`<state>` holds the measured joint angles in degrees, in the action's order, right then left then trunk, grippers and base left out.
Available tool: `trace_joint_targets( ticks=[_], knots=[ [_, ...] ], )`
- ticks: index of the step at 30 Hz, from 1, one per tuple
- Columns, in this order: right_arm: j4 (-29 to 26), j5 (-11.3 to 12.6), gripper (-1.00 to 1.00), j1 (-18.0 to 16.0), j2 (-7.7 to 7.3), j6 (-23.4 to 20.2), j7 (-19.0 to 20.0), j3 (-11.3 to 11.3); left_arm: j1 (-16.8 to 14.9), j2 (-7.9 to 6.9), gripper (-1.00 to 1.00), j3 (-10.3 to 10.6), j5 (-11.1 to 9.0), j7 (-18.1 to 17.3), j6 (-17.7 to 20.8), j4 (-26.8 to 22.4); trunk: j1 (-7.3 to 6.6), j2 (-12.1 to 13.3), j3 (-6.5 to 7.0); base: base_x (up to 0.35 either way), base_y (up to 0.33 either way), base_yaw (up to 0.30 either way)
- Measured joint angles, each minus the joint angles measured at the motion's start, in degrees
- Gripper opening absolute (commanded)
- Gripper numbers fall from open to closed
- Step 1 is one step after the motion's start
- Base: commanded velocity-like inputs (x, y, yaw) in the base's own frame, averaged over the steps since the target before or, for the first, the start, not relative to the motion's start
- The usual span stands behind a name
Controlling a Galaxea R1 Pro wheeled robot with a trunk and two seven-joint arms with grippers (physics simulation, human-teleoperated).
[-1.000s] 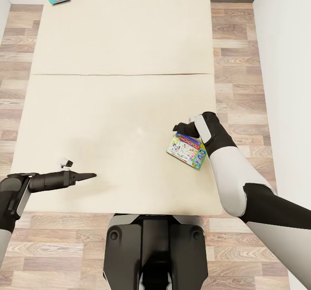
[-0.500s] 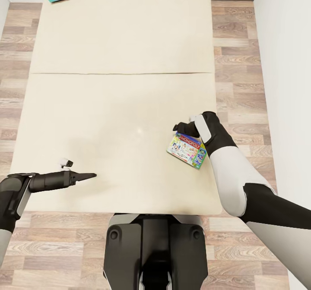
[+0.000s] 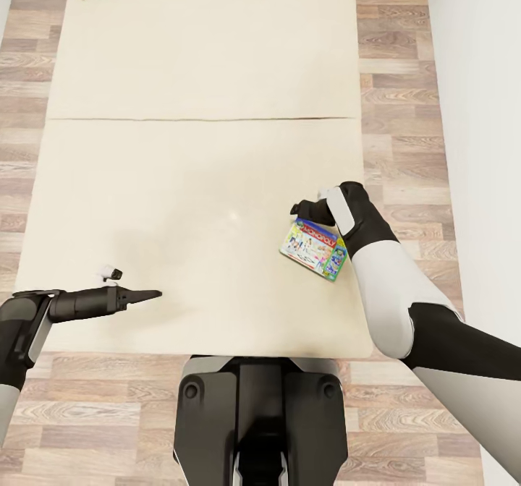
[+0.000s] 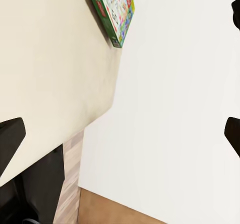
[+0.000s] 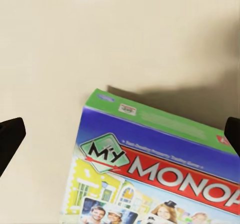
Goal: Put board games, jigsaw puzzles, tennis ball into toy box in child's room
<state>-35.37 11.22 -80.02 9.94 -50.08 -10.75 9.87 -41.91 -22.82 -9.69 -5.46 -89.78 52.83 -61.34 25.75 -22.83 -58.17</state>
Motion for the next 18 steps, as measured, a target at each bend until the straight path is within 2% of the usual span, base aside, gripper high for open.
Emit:
trace_joint_targets(
  ticks=[18],
  knots=[
    [0.03, -0.23, 1.0, -0.11, 0.0, 0.02, -0.01, 0.01, 0.0, 0.08, 1.0, 0.0, 0.0, 0.0, -0.03, 0.0, 0.0, 0.0, -1.29, 0.0, 0.0, 0.0]
  ],
)
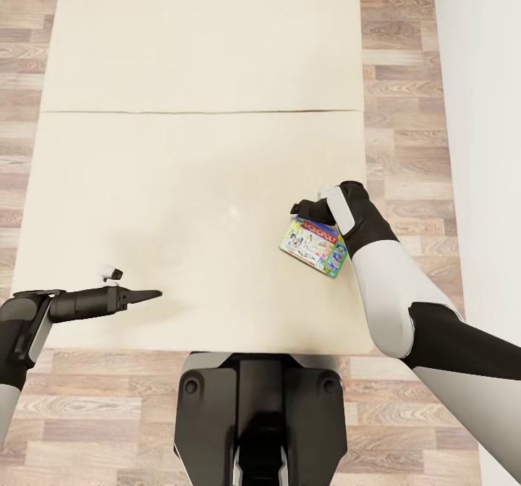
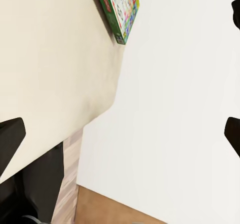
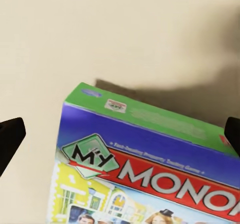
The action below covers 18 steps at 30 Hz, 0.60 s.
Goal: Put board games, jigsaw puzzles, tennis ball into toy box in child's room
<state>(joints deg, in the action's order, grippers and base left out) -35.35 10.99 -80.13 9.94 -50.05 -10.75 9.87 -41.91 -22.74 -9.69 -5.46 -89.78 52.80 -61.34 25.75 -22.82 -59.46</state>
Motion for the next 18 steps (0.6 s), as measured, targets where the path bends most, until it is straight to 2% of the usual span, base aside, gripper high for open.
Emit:
trace_joint_targets(
  ticks=[18],
  knots=[
    [0.07, 0.0, 1.0, 0.0, 0.0, 0.0, -0.02, 0.0, 0.0, -0.08, 1.0, 0.0, 0.0, 0.0, -0.05, -0.07, 0.0, 0.0, -0.54, -0.001, 0.0, 0.0]
  ],
)
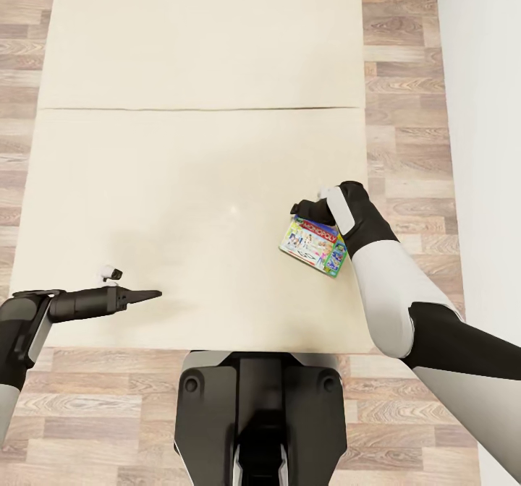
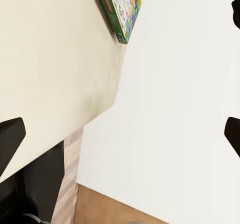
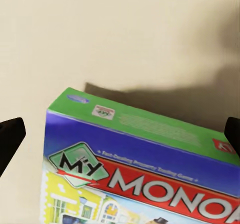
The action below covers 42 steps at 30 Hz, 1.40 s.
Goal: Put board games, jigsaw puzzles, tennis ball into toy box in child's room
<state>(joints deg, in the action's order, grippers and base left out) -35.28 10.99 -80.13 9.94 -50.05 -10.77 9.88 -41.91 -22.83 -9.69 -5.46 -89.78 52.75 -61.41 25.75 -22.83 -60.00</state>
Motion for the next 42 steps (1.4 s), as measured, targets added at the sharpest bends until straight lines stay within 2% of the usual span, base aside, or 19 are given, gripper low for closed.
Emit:
trace_joint_targets(
  ticks=[14, 32, 34, 42],
  knots=[
    [0.0, -0.02, 1.0, 0.0, 0.0, 0.0, 0.02, -0.01, 0.0, 0.0, 1.0, -0.03, 0.0, 0.0, 0.06, -0.02, 0.02, 0.0, -0.12, -0.211, 0.01, 0.0],
    [0.0, -0.11, 1.0, 0.0, 0.0, -0.03, 0.05, -0.06, 0.0, -0.06, 1.0, -0.09, 0.01, 0.0, 0.08, -0.31, 0.02, 0.0, -0.12, -0.17, 0.11, 0.0],
    [-0.65, -0.55, 1.0, 0.03, 0.0, -0.29, -0.6, -0.17, 0.65, 0.52, 1.0, -0.39, 0.66, 0.0, -0.44, 0.35, 0.02, 0.01, -0.12, 0.0, 0.0, 0.0],
    [-0.96, -0.57, 1.0, -0.03, 0.0, -0.36, -2.03, -0.17, 3.24, 0.47, 1.0, -0.09, 0.73, 0.0, -0.45, 2.93, 0.0, 0.0, -0.12, 0.0, 0.0, 0.0]
  ],
)
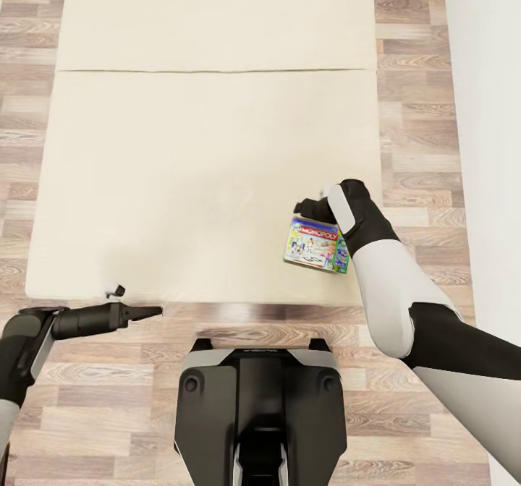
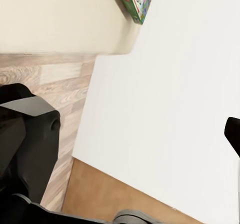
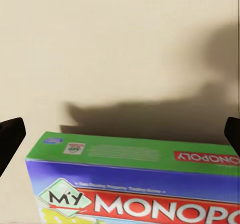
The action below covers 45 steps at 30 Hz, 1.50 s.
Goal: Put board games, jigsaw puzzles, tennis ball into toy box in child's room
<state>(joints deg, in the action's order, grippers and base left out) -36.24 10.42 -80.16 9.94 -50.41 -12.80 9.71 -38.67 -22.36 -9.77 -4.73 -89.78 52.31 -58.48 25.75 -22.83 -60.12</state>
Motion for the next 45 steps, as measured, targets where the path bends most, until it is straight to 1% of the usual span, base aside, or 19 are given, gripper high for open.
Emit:
trace_joint_targets(
  ticks=[5, 11, 45],
  knots=[
    [0.06, 0.14, 1.0, 0.0, 0.0, -0.02, -1.39, 0.0, 1.46, -0.11, 1.0, 0.01, 0.04, 0.0, 0.0, 1.0, 0.01, 0.0, 0.0, -0.025, 0.0, 0.0],
    [0.08, 0.2, 1.0, 0.01, 0.0, -0.03, -2.33, 0.01, 1.56, -0.06, 1.0, 0.21, 0.03, 0.0, 0.0, 1.23, 0.02, 0.0, 0.0, -0.138, 0.0, 0.0],
    [0.08, 0.28, 1.0, -0.04, 0.0, -0.1, -2.63, 0.01, 1.59, -0.04, 1.0, 0.17, -0.02, 0.0, 0.0, 1.34, 0.01, 0.0, 0.0, -0.088, 0.0, 0.0]
  ],
)
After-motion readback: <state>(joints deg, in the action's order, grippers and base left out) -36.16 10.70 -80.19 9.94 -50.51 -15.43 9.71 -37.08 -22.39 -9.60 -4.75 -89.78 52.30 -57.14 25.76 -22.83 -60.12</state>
